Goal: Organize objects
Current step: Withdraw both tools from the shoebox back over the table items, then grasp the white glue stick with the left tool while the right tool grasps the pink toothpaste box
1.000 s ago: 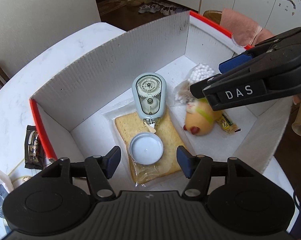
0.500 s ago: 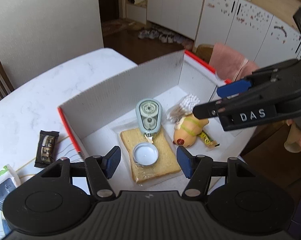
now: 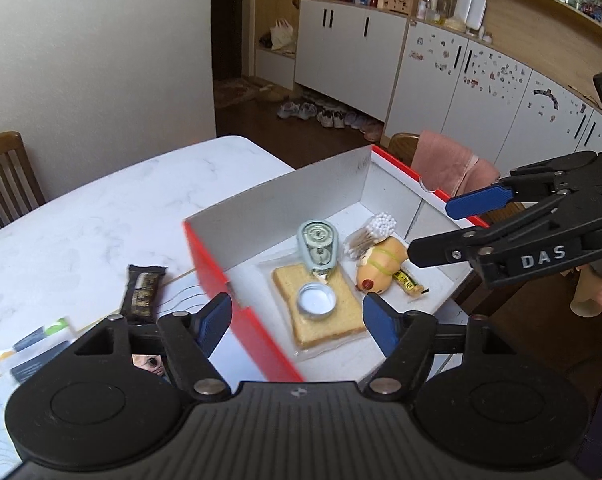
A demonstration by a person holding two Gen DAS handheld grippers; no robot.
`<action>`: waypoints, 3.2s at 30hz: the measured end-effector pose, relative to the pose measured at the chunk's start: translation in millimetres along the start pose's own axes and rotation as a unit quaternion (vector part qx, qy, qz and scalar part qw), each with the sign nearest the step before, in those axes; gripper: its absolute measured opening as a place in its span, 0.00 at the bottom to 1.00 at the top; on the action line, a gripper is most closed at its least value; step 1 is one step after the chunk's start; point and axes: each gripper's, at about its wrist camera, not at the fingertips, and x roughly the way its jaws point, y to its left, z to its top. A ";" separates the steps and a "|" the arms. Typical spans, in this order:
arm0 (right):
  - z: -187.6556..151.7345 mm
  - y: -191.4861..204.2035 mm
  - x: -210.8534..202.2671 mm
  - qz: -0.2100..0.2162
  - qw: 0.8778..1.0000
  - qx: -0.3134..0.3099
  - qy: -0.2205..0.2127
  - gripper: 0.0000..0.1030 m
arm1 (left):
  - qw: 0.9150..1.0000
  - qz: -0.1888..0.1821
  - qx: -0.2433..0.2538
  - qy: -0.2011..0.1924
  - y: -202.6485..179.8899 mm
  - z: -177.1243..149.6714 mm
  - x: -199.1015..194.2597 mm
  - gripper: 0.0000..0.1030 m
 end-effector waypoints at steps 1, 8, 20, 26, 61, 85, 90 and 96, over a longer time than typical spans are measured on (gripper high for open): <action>-1.2 4.8 -2.6 0.004 1.000 0.000 -0.004 0.71 | 1.000 0.001 0.001 -0.003 2.9 -2.9 -5.6 0.71; -10.4 46.1 -11.3 0.029 0.999 -0.010 -0.023 0.85 | 1.000 0.020 0.006 -0.017 33.5 -23.9 -36.3 0.77; -41.9 131.5 10.9 0.066 0.997 -0.041 0.003 0.88 | 0.998 0.056 -0.015 -0.014 105.4 -72.0 -59.7 0.77; -61.0 170.5 29.0 0.075 0.995 -0.054 0.027 0.88 | 0.998 0.052 -0.030 0.001 137.3 -99.1 -56.5 0.85; -114.8 263.5 124.9 0.051 0.985 -0.122 0.114 0.85 | 0.997 0.059 0.039 0.031 192.9 -146.5 51.6 0.87; -117.4 273.7 121.1 0.063 0.978 -0.171 0.105 0.41 | 0.998 0.030 0.039 0.027 186.6 -134.1 55.3 0.32; -117.8 268.0 116.9 0.066 0.979 -0.162 0.104 0.35 | 0.998 0.037 0.022 0.043 187.9 -128.5 55.4 0.21; -116.8 252.7 109.9 0.064 0.983 -0.138 0.103 0.29 | 0.997 0.053 0.000 0.054 185.1 -132.3 49.0 0.21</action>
